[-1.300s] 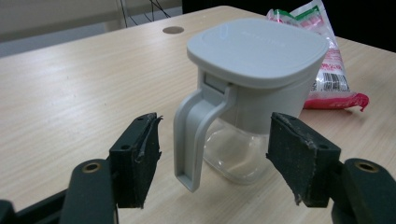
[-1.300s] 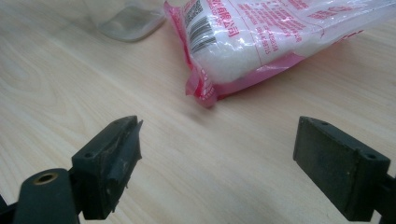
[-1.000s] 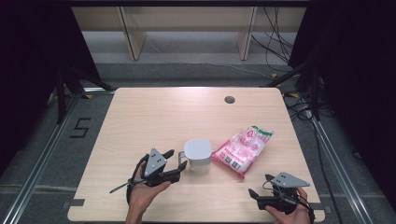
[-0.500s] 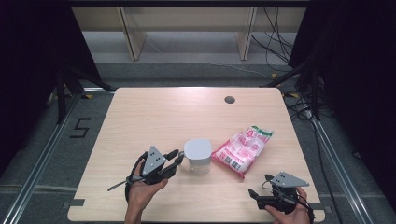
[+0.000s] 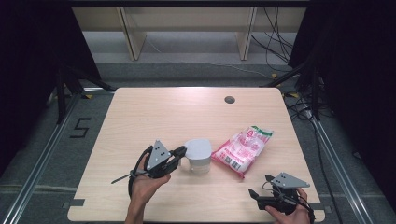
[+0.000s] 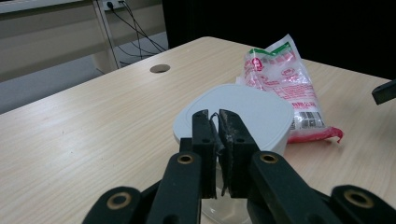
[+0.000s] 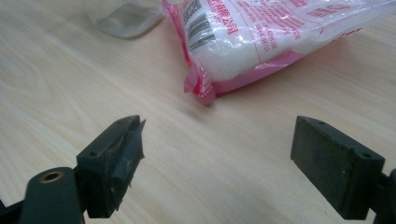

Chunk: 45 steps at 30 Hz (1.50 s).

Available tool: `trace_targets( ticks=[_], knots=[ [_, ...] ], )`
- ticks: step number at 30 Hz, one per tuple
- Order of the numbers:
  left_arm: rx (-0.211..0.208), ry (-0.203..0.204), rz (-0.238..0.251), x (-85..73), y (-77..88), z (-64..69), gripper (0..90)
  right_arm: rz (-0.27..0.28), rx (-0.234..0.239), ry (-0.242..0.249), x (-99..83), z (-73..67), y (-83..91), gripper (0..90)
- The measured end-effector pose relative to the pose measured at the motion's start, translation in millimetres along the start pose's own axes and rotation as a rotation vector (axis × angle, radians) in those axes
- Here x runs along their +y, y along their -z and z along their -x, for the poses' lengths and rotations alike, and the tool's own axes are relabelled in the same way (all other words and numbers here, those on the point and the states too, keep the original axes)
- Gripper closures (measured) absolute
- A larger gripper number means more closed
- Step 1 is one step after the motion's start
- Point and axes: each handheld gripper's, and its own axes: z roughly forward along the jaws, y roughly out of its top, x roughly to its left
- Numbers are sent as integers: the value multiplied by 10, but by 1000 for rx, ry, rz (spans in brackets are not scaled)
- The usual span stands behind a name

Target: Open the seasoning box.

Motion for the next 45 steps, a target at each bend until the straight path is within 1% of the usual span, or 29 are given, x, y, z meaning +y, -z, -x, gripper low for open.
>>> trace_targets(
  ticks=[5, 7, 9, 10, 11, 14, 15, 17, 18, 20, 22, 23, 24, 25, 26, 27, 28, 29, 30, 31, 33, 34, 36, 37, 38, 39, 43, 44, 45],
  knots=[
    [13, 10, -18, -9, -93, -57, 845, 13, -3, -15, 5, -23, -6, 177],
    [9, 15, -26, -25, -117, -65, 846, 6, 26, -9, 9, -8, -6, 178],
    [11, 17, -22, -29, -118, -64, 848, 6, 18, -9, 8, -10, -7, 179],
    [19, 14, -25, -26, -115, -60, 847, 16, -5, -14, 5, -22, -10, 179],
    [27, 11, -24, -27, -114, -57, 844, 13, 12, -15, 8, -19, -13, 179],
    [21, 14, -24, -33, -109, -65, 843, 9, 4, -27, 14, -51, -16, 187],
    [14, 26, -16, -40, -114, -65, 844, 8, 0, -3, 18, -43, -16, 193],
    [16, 21, -19, -42, -102, -69, 847, -6, 12, -1, 34, -65, -18, 208],
    [15, 23, -16, -46, -99, -67, 848, 19, 24, -16, 47, -78, -35, 224],
    [13, 24, -16, -49, -96, -70, 848, 34, 40, 35, 68, -72, -58, 251],
    [19, 41, -21, -54, -91, -65, 848, 48, 46, 44, 102, -98, -81, 293],
    [77, -153, -27, -9, -69, -196, 848, 50, 43, 51, 124, -104, -76, 326],
    [14, -97, -28, -24, -87, -159, 848, 61, 39, 70, 147, -108, -80, 356],
    [14, -97, -28, -24, -87, -159, 848, 82, 47, 67, 178, -125, -87, 396],
    [2, 35, -11, -55, -101, -72, 848, 79, 46, 89, 206, -131, -82, 439],
    [14, -33, -25, -41, -88, -118, 849, 109, 41, 106, 242, -130, -94, 473],
    [14, -51, -27, -34, -90, -127, 850, 111, 63, 72, 274, -159, -100, 502],
    [8, -53, -24, -31, -103, -123, 851, 123, 64, 91, 304, -166, -120, 526],
    [12, -79, -27, -20, -107, -134, 852, 121, 68, 97, 341, -172, -136, 540],
    [23, -22, -32, -29, -106, -91, 852, 133, 63, 128, 376, -170, -166, 562],
    [19, -35, -32, -26, -105, -106, 851, 128, 73, 126, 438, -200, -226, 601],
    [8, 42, -20, -42, -114, -58, 852, 136, 67, 152, 473, -195, -256, 621],
    [-15, 34, -4, -45, -128, -79, 851, 133, 76, 141, 527, -235, -317, 654],
    [4, 0, -20, -41, -109, -108, 851, 138, 83, 169, 562, -226, -353, 668],
    [0, -44, -18, -36, -110, -141, 851, 142, 79, 177, 593, -229, -380, 676],
    [12, 65, -22, -57, -101, -63, 851, 147, 73, 186, 619, -231, -407, 698],
    [10, 68, -23, -56, -103, -71, 851, 154, 90, 194, 701, -244, -471, 756],
    [13, 74, -19, -56, -110, -58, 851, 154, 94, 177, 711, -269, -483, 770],
    [20, 69, -23, -54, -107, -51, 851, 154, 101, 192, 732, -261, -496, 783]
  ],
)
